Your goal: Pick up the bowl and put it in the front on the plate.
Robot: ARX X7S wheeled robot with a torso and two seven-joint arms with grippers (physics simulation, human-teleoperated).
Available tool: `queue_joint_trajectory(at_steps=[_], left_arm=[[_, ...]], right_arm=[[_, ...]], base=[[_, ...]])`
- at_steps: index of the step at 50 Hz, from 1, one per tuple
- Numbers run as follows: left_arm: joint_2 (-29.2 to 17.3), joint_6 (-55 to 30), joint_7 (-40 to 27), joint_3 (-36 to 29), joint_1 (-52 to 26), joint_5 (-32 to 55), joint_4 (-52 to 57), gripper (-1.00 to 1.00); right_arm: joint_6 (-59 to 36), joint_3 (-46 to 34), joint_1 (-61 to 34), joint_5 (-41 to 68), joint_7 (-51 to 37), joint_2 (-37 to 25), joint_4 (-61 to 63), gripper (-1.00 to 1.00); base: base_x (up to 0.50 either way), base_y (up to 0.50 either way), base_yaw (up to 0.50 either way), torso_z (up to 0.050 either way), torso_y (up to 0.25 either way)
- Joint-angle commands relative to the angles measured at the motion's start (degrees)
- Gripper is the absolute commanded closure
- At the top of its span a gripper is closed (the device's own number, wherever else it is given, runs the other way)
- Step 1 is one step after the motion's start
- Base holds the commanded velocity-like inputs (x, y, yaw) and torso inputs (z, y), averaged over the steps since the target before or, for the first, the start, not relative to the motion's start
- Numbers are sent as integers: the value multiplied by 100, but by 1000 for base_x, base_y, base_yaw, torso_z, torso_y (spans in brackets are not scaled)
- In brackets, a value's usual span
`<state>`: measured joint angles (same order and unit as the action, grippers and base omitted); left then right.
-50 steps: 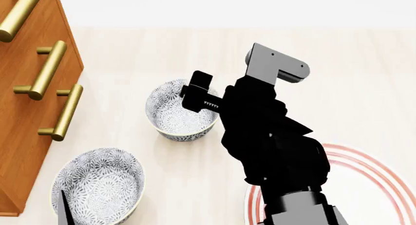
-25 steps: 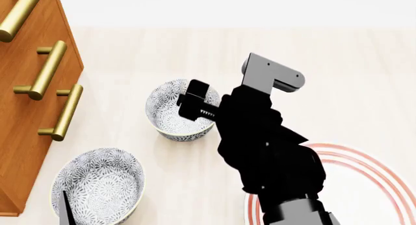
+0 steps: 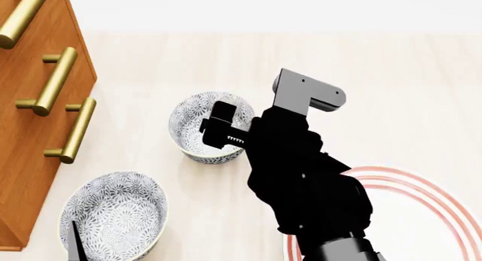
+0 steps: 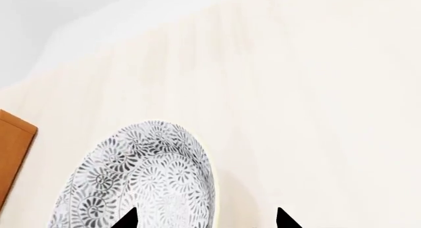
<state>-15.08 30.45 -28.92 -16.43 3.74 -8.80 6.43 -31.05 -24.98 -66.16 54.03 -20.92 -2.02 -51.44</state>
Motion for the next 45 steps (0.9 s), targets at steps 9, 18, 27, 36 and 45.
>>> queue_joint_trajectory(at_steps=[9, 18, 27, 36, 45], left_arm=[[16, -28, 21, 19, -28, 11, -25, -100], [1, -24, 1, -12, -20, 6, -29, -100], [-17, -6, -18, -42, -23, 5, -56, -100], [-31, -26, -33, -65, -30, 14, -48, -100], [-51, -19, -49, -89, -29, 20, -57, -100]], right_arm=[[67, -175, 43, 64, 51, 46, 21, -100], [131, -266, 72, 124, 77, 50, -32, -100], [195, -349, 87, 171, 89, 42, -103, -100], [299, -445, 60, 211, 150, 79, -294, -100], [372, -555, 70, 261, 181, 85, -369, -100]], base=[[0, 0, 0, 0, 0], [0, 0, 0, 0, 0], [0, 0, 0, 0, 0], [0, 0, 0, 0, 0], [0, 0, 0, 0, 0]])
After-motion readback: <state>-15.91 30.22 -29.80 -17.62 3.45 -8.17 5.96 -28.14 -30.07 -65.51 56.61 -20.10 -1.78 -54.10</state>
